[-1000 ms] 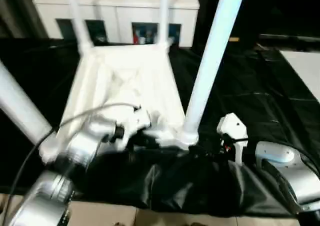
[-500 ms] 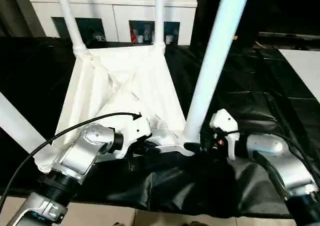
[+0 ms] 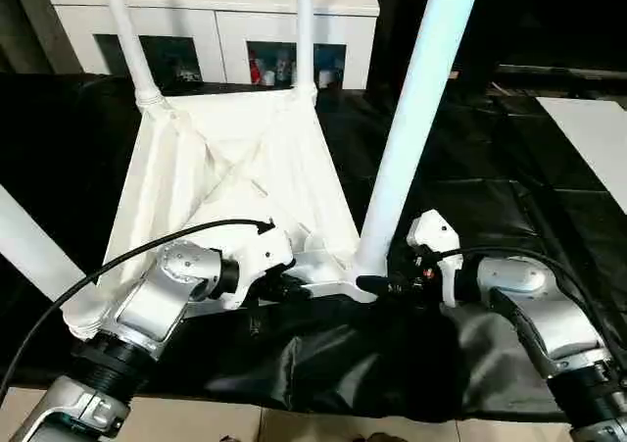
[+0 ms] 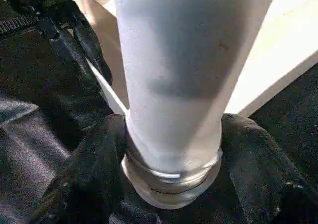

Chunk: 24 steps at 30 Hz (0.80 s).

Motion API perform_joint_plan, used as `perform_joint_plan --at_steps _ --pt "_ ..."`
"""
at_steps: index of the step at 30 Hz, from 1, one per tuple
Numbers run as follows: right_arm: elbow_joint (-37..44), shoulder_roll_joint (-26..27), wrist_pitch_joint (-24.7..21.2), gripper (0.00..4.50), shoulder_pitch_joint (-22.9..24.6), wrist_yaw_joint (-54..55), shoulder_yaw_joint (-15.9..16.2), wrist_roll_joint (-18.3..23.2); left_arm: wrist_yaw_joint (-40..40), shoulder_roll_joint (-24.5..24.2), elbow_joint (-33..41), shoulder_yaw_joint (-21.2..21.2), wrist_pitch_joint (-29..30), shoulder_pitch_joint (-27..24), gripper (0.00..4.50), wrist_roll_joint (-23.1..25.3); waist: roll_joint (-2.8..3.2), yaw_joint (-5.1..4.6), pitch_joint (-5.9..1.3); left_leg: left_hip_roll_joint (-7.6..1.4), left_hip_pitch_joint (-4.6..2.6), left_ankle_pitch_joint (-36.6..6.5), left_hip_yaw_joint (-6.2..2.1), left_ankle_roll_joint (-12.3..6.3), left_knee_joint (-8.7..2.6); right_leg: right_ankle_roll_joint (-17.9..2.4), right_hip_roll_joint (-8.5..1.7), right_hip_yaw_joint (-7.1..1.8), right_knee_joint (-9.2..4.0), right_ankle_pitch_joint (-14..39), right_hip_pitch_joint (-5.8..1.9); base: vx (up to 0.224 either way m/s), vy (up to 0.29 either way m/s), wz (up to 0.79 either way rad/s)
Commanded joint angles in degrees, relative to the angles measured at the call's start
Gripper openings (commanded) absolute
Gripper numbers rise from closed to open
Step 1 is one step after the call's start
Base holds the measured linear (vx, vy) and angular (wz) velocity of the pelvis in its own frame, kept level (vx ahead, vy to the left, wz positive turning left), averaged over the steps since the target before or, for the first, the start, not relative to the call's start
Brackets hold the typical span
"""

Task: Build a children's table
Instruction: Rotate leg to tighten

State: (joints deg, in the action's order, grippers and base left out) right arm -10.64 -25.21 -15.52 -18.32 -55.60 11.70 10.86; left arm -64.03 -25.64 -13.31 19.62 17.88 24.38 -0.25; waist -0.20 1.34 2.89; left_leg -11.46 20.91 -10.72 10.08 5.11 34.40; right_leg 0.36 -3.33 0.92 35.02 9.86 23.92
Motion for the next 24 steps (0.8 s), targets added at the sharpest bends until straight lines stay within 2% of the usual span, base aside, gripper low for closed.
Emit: perform_joint_plan --at_steps 1,3,4,5,6,7,9,11,12,13,14,15,16,17,18,19,20,21,22,24 --pt "-1.61 1.93 0.49 2.69 -1.29 2.37 -0.43 -0.04 0.08 1.14 -0.39 0.14 0.49 -0.55 0.0 -1.58 -0.7 0.52 -3.28 -0.87 0.13 -13.95 -0.26 -2.29 -4.17 -10.52 -3.13 -1.44 -4.68 19.29 -2.84 0.0 0.0 0.0" --pt "-3.32 4.39 0.44 2.69 -1.27 7.18 -1.62 -0.58 2.69 2.8 -1.36 -1.13 1.18 -0.25 0.0 -1.93 -0.72 0.31 -3.2 -0.78 0.13 -14.5 -0.28 -1.98 -4.23 -10.24 -3.1 -1.37 -4.84 20.54 -2.71 0.0 0.0 0.0" --pt "-4.22 5.45 0.37 2.69 -1.31 9.75 -1.99 -1.25 3.77 3.47 -1.57 -1.37 1.62 -0.11 0.0 -1.83 -1.04 0.22 -3.17 -0.74 0.17 -14.59 -0.26 -1.84 -4.25 -9.96 -3.05 -1.33 -4.88 21.21 -2.72 0.0 0.0 0.0" --pt "-5.22 6.6 0.28 2.69 -1.36 12.51 -2.37 -1.95 4.93 4.19 -1.78 -1.57 2.09 0.06 0.0 -1.69 -0.89 0.04 -3.11 -0.65 0.19 -14.69 -0.33 -1.31 -4.32 -9.46 -3.11 -1.31 -4.91 22.77 -2.61 0.0 0.0 0.0" --pt "-7.24 10.5 -1.58 2.69 -1.69 19.85 -3.57 -2.83 8.74 6.74 -3.12 -1.92 3.34 1.09 0.0 -0.91 -0.9 -0.24 -3.08 -0.54 0.27 -14.97 -0.39 -0.93 -4.34 -8.79 -3.12 -1.26 -5.0 24.36 -2.62 0.0 0.0 0.0" --pt "-7.58 11.47 -2.07 2.69 -1.76 21.53 -3.84 -2.98 9.53 7.37 -3.44 -1.92 3.74 1.38 0.0 -0.73 -0.96 -0.38 -3.02 -0.48 -0.09 -15.83 -0.41 -0.53 -4.32 -8.18 -2.99 -1.18 -5.39 26.29 -2.38 0.0 0.0 0.0" --pt "-8.95 13.93 -3.24 2.68 -2.32 26.06 -4.52 -3.67 12.03 9.08 -4.82 -1.99 4.07 2.4 0.0 -0.01 -0.89 -0.59 -3.09 -0.42 0.01 -16.21 -0.57 -0.51 -4.36 -7.42 -3.07 -1.19 -5.47 27.68 -2.45 0.0 0.0 0.0" --pt "-10.56 15.6 -3.31 2.68 -3.09 30.27 -4.8 -5.09 14.08 10.51 -6.38 -2.12 4.36 3.44 0.0 0.6 -0.84 -0.63 -2.88 -0.39 -0.47 -17.55 -0.38 -0.5 -4.25 -6.98 -2.87 -1.29 -5.94 28.71 -1.7 0.0 0.0 0.0" --pt "-13.5 18.23 -3.51 2.68 -4.57 36.9 -5.5 -6.84 18.15 12.91 -9.37 -2.61 4.59 5.41 0.0 1.66 -0.81 -0.74 -2.89 -0.27 -0.36 -18.29 -0.56 -0.17 -4.35 -6.57 -3.01 -1.2 -5.94 30.13 -1.93 0.0 0.0 0.0" --pt "-16.43 20.63 -3.68 2.68 -6.13 43.19 -6.33 -8.25 22.52 15.38 -12.43 -3.54 5.19 7.39 0.0 2.36 -0.78 -0.86 -2.94 -0.16 -0.45 -18.46 -0.61 0.14 -4.38 -6.05 -2.9 -1.11 -6.09 30.72 -1.78 0.0 0.0 0.0" --pt "-18.22 22.28 -3.65 2.68 -7.17 46.31 -6.87 -8.52 25.52 17.03 -14.45 -4.22 5.52 8.7 0.0 2.74 -0.7 -0.91 -2.88 -0.1 -0.68 -18.92 -0.58 0.45 -4.29 -5.96 -2.84 -1.1 -6.19 31.18 -1.46 0.0 0.0 0.0" --pt "-19.6 23.73 -3.46 2.68 -7.99 48.77 -7.41 -8.64 28.13 18.25 -15.99 -4.8 5.12 9.65 0.0 3.04 -0.81 -0.87 -3.13 0.0 -0.85 -19.4 -0.85 0.58 -4.27 -5.65 -2.94 -1.1 -6.11 30.89 -1.73 0.0 0.0 0.0" --pt "-21.74 26.01 -3.12 2.68 -9.25 52.51 -8.26 -8.77 31.99 20.08 -18.33 -5.64 4.39 11.12 0.0 3.5 -0.72 -0.89 -3.06 0.07 -0.64 -18.96 -0.75 0.59 -4.35 -5.59 -2.9 -1.17 -6.2 30.23 -1.65 0.0 0.0 0.0" --pt "-21.74 26.01 -3.12 2.67 -9.25 52.51 -8.26 -8.77 31.99 20.08 -18.33 -5.64 4.39 11.12 0.0 3.5 -0.79 -1.05 -3.06 0.12 -0.63 -19.28 -0.76 0.45 -4.38 -5.62 -2.8 -1.13 -6.19 29.72 -1.65 0.0 0.0 0.0" --pt "-23.6 27.9 -2.63 2.67 -10.45 54.11 -8.2 -8.94 33.39 21.17 -19.96 -5.31 3.6 12.18 0.0 4.25 -0.9 -0.79 -3.15 0.12 -0.68 -19.59 -0.83 0.09 -4.4 -5.44 -2.83 -1.07 -6.15 29.15 -1.7 0.0 0.0 0.0" --pt "-24.16 28.69 -1.93 2.67 -11.05 53.43 -6.95 -9.61 33.61 21.39 -20.73 -4.77 2.33 12.64 0.0 4.87 -0.79 -0.72 -3.26 0.03 -0.62 -19.56 -0.83 -0.38 -4.44 -5.7 -2.97 -1.19 -6.09 27.8 -1.71 0.0 0.0 0.0" --pt "-24.19 29.11 -1.14 2.67 -11.34 52.8 -5.86 -10.26 33.53 21.49 -21.22 -4.35 1.47 12.94 0.0 5.22 -1.01 -0.78 -3.24 0.03 -0.46 -19.4 -0.82 -0.58 -4.48 -5.79 -2.93 -1.16 -6.03 27.15 -1.83 0.0 0.0 0.0" --pt "-23.45 29.36 -0.14 2.67 -11.25 51.19 -5.14 -10.17 33.37 21.47 -21.5 -4.09 0.58 13.09 0.0 5.52 -0.94 -0.6 -3.22 0.0 -0.32 -19.2 -0.8 -0.96 -4.56 -5.79 -2.97 -1.21 -6.02 26.27 -1.96 0.0 0.0 0.0" --pt "-21.94 29.48 0.93 3.02 -10.76 49.31 -5.12 -9.34 32.89 21.04 -21.16 -3.7 -0.44 12.96 0.0 5.89 -1.01 -0.5 -3.3 -0.05 -0.26 -18.85 -0.72 -1.21 -4.52 -6.01 -3.05 -1.33 -5.9 25.24 -2.02 0.0 0.0 0.0" --pt "-19.25 29.18 1.95 3.38 -9.75 48.27 -5.97 -8.3 31.48 20.2 -20.48 -3.54 -1.27 12.45 0.0 5.94 -0.98 -0.36 -3.27 -0.08 -0.11 -18.04 -0.69 -1.48 -4.6 -6.21 -3.07 -1.32 -5.82 24.76 -2.16 0.0 0.0 0.0"
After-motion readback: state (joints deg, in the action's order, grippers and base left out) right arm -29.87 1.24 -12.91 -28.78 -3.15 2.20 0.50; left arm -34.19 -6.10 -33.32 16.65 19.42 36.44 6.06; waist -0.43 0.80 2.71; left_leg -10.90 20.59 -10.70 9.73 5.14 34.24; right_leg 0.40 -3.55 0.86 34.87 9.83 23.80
